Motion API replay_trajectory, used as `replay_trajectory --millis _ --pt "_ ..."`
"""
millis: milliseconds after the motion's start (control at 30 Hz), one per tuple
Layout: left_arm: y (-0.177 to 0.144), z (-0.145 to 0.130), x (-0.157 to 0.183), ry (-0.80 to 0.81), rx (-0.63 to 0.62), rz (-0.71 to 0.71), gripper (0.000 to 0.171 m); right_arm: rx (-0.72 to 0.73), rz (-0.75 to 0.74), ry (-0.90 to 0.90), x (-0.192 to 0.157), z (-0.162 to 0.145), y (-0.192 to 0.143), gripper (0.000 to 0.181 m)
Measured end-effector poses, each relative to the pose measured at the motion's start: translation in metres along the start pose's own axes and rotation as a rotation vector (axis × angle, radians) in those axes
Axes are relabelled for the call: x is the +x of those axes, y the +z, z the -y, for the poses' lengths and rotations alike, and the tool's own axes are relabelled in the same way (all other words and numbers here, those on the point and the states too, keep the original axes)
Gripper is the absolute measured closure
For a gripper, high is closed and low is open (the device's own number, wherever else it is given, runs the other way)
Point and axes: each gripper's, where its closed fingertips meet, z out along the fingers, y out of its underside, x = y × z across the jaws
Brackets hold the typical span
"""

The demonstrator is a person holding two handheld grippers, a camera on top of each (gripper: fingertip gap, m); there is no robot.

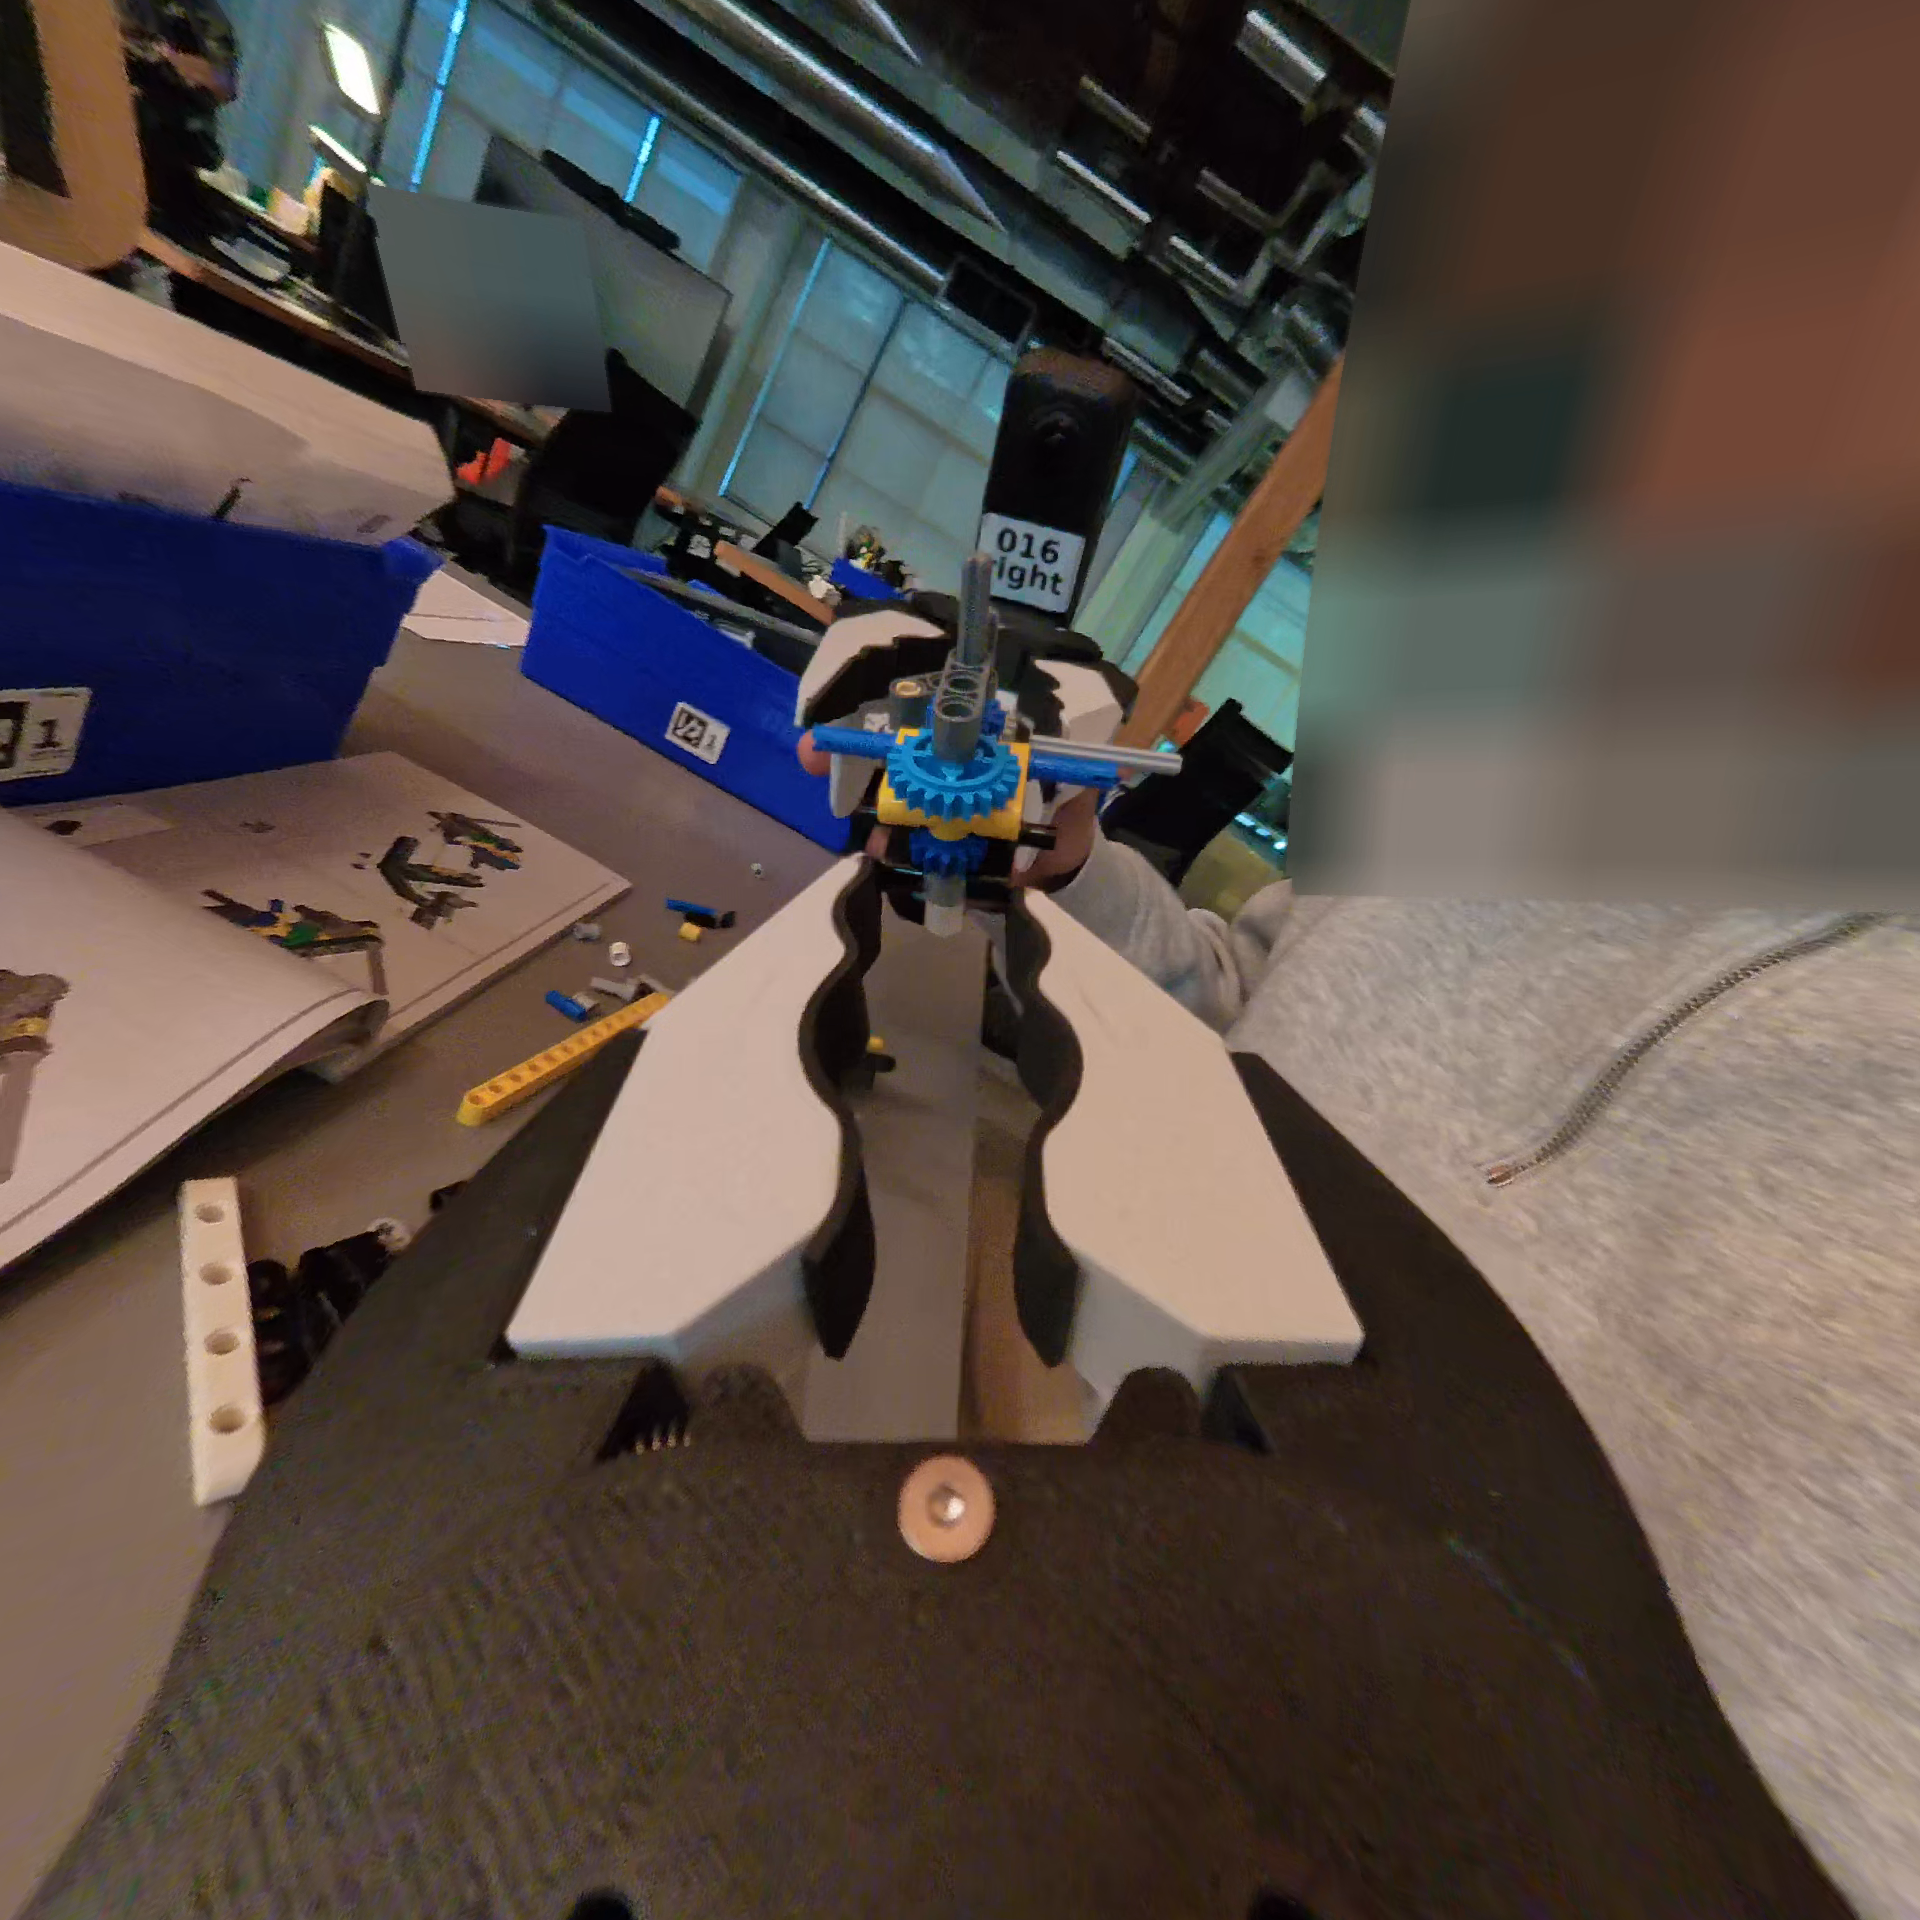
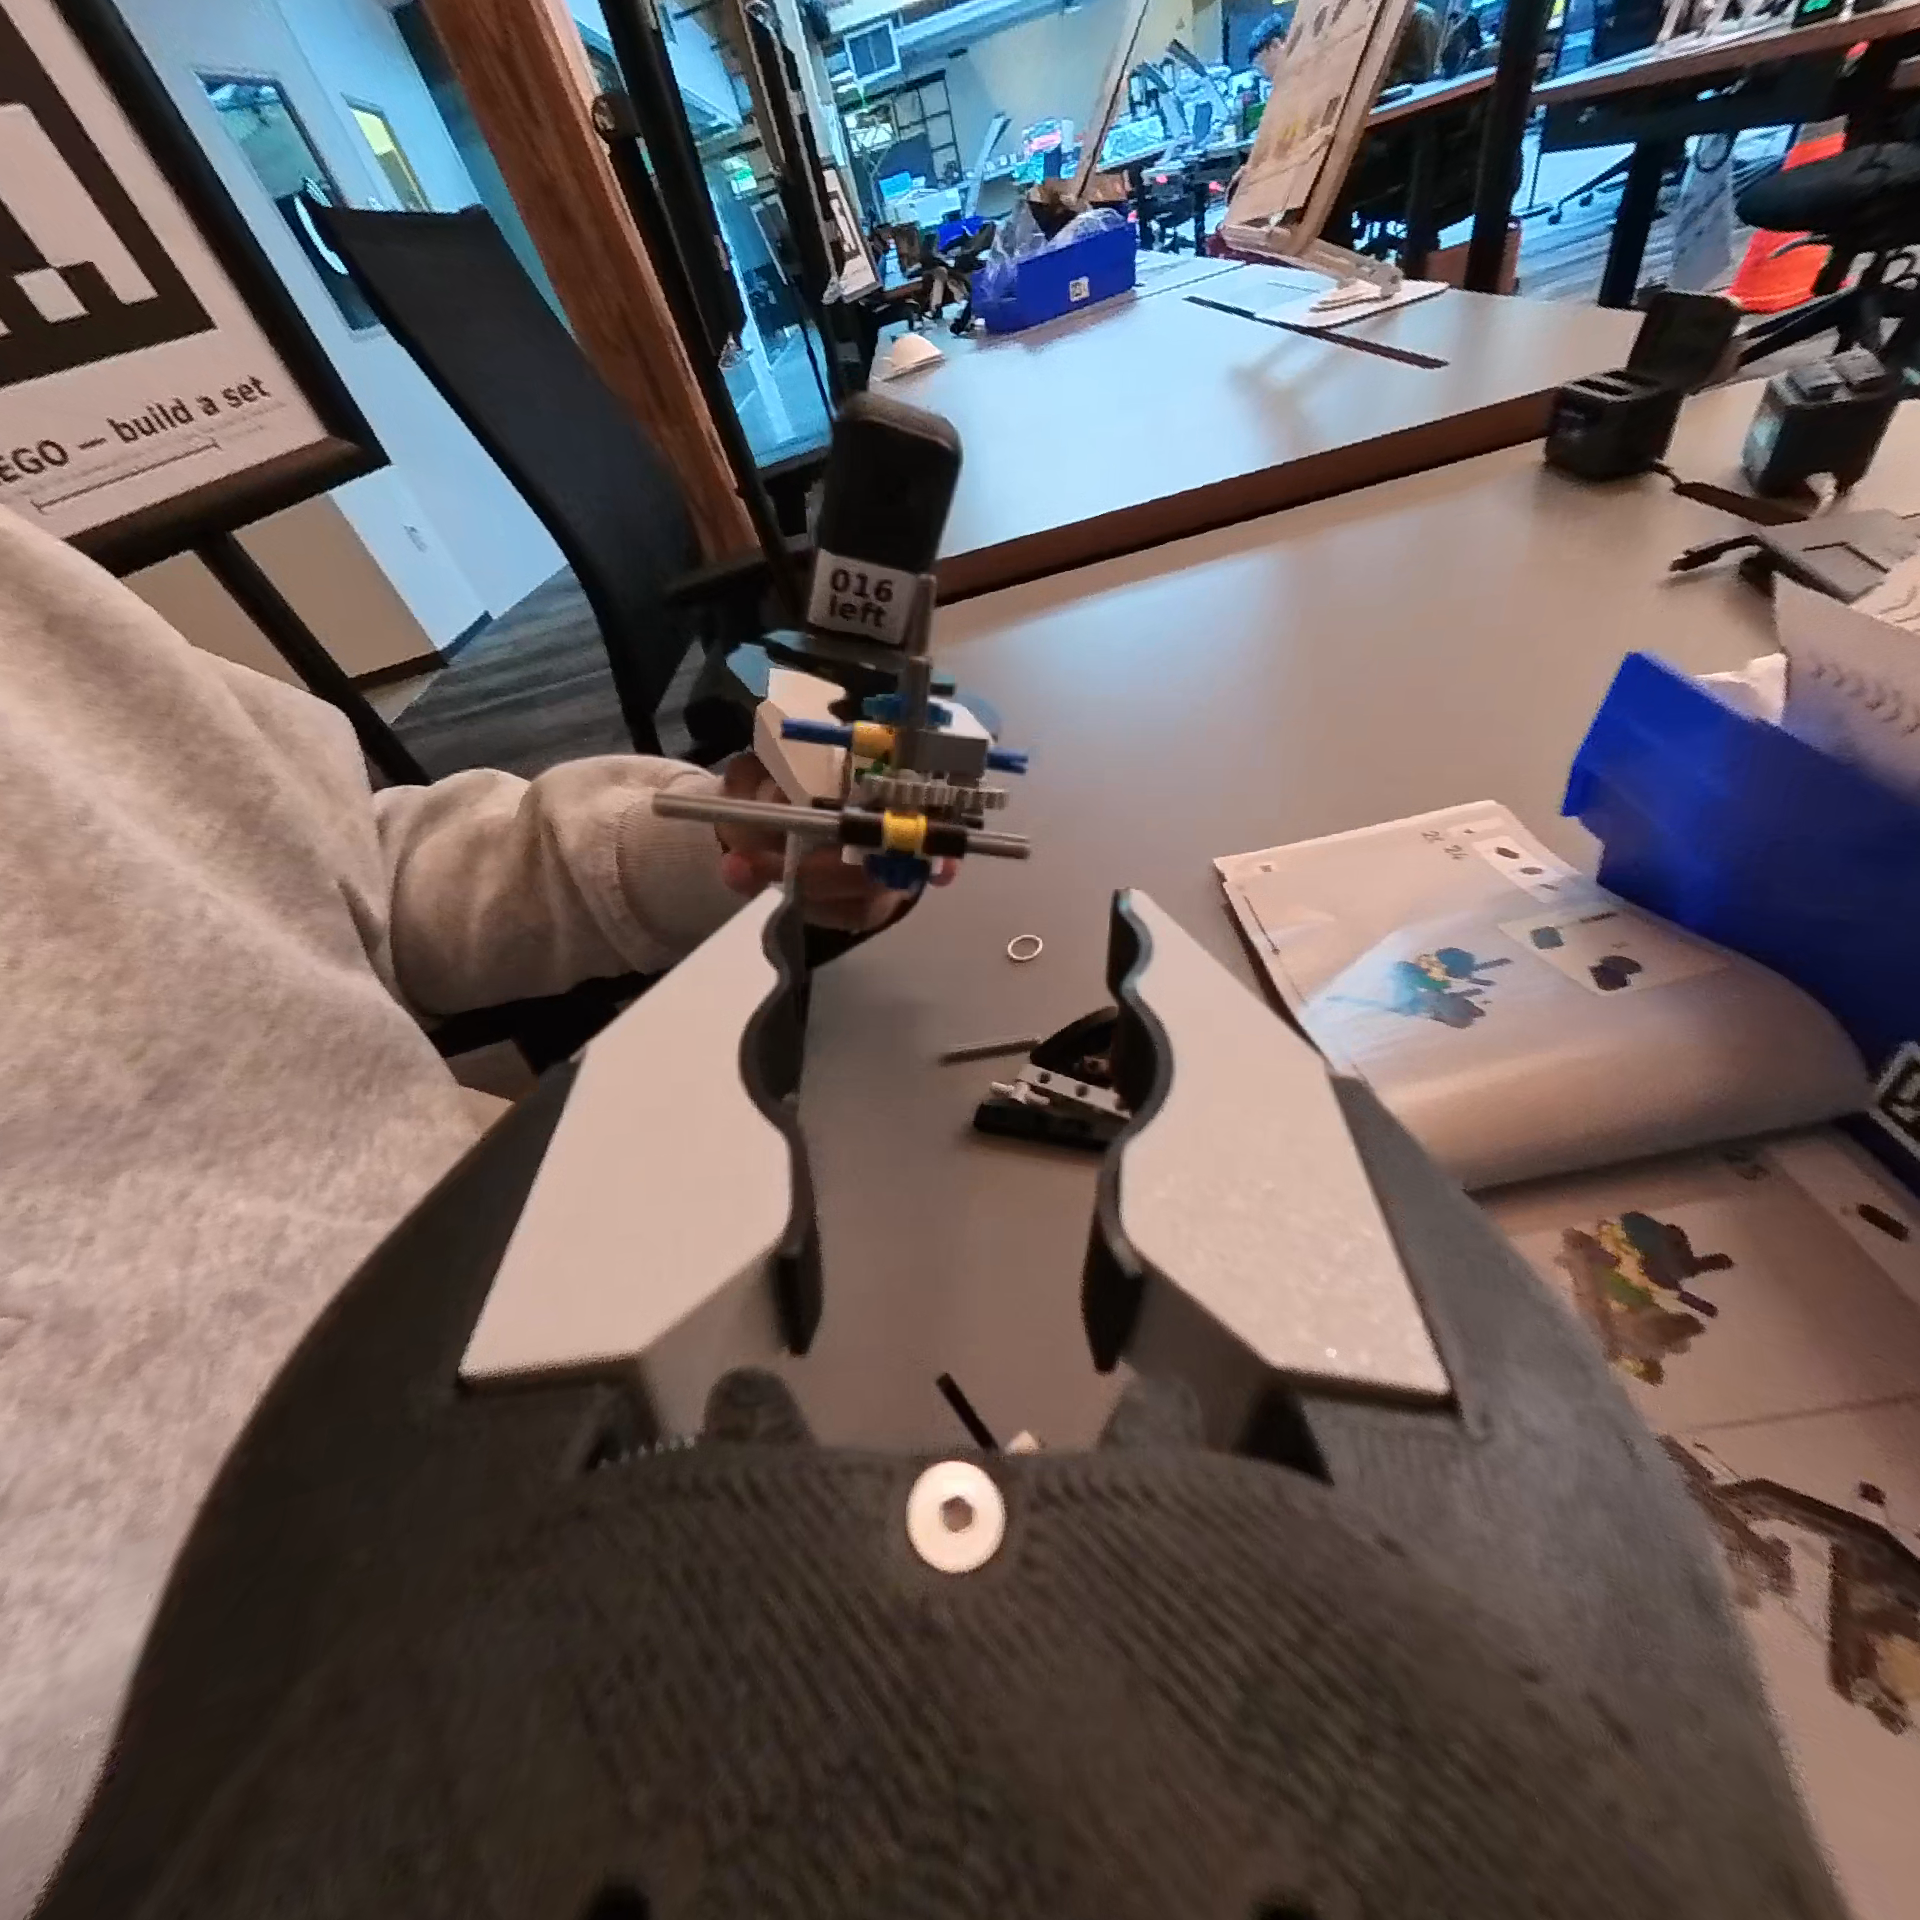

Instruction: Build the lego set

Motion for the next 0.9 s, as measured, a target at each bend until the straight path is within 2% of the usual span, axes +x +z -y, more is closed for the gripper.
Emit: replay_trajectory --millis 300,633,900 --pt "0.002 0.006 0.005 -0.115 0.111 -0.11 0.151 0.045 0.025 0.018 -0.008 0.01 0.004 0.129" --pt "0.006 0.003 0.005 -0.116 0.115 -0.113 0.15 0.061 -0.028 0.001 -0.013 0.015 0.008 0.138" --pt "0.005 0.001 0.005 -0.085 0.095 -0.099 0.15 0.067 -0.016 0.034 -0.01 0.013 0.007 0.144"
